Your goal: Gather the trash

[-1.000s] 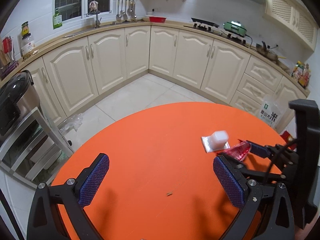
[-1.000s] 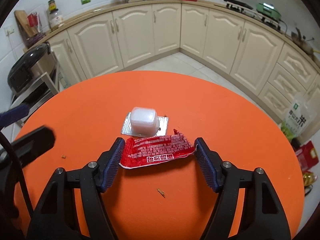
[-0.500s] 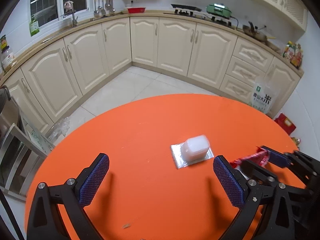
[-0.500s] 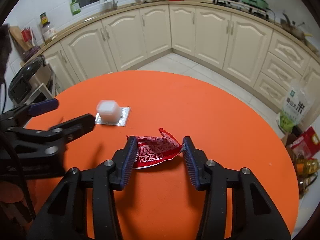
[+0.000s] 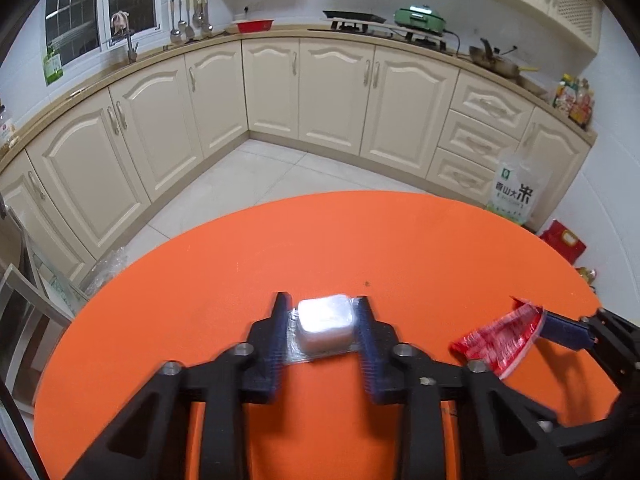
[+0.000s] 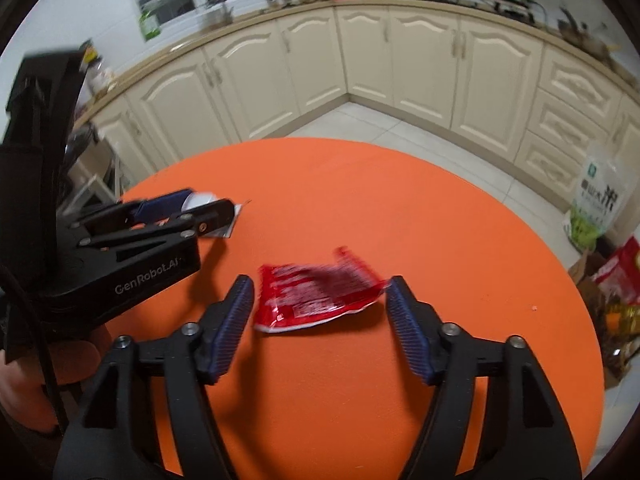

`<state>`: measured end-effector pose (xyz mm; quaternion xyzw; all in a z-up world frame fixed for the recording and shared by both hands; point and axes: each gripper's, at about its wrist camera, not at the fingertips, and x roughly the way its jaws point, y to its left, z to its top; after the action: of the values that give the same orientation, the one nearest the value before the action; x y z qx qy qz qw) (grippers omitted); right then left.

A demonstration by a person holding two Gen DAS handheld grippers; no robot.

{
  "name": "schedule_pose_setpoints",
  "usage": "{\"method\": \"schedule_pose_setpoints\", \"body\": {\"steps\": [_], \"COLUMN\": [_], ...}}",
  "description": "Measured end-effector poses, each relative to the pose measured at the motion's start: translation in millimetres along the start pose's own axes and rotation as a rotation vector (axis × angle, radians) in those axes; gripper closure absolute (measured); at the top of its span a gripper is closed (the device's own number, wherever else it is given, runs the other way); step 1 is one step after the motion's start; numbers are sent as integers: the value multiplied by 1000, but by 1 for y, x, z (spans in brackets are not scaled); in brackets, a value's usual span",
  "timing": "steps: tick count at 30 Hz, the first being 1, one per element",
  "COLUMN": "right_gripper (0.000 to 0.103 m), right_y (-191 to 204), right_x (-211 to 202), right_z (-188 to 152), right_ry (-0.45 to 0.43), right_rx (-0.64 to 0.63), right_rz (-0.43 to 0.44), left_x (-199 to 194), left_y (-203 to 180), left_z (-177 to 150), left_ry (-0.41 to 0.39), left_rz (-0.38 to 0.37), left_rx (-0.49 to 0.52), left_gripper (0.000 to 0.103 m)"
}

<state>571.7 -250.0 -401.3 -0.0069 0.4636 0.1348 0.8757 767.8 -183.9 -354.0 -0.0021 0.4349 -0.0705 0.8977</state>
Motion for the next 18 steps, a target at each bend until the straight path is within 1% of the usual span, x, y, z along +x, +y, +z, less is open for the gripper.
{"method": "schedule_pose_setpoints", "body": {"steps": [1,2,3,4,6,8,9,12,14,15,16,17,18], "right_gripper": [32,38,49,54,90,102,102,102,102,101,97,73,39], "right_y": [5,9,12,13,6,0,-2,-3,-8,-11,-17,-21,-26], "right_x": [2,3,3,2,-1,-3,-4,-7,-10,-13,-16,-17,-20], "right_z": [-1,-2,-3,-4,-3,-3,-3,-6,-9,-10,-10,-11,-10], "right_ry": [-1,-4,-5,-9,-18,-15,-14,-14,-16,-20,-24,-28,-42], "right_rx": [-25,-43,-50,-46,-14,6,15,34,61,90,119,151,185], "right_rz": [-32,-70,-105,-133,-135,-136,-123,-104,-76,-59,-49,-39,-31], "left_x": [-4,-7,-11,-18,-28,-39,-44,-64,-77,-83,-90,-96,-100], "left_y": [4,8,12,17,26,33,37,42,48,51,53,54,55], "left_z": [-7,-12,-16,-23,-33,-42,-46,-58,-69,-74,-80,-84,-87], "left_ry": [-3,-3,-5,-8,-17,-21,-27,-39,-46,-49,-53,-56,-58], "left_rz": [-3,-8,-14,-14,-11,-18,-22,-28,-31,-30,-29,-30,-31], "left_rx": [-5,-16,-26,-36,-52,-66,-73,-86,-99,-103,-106,-110,-113], "left_gripper": [77,77,77,78,79,79,79,79,79,78,79,78,78]}}
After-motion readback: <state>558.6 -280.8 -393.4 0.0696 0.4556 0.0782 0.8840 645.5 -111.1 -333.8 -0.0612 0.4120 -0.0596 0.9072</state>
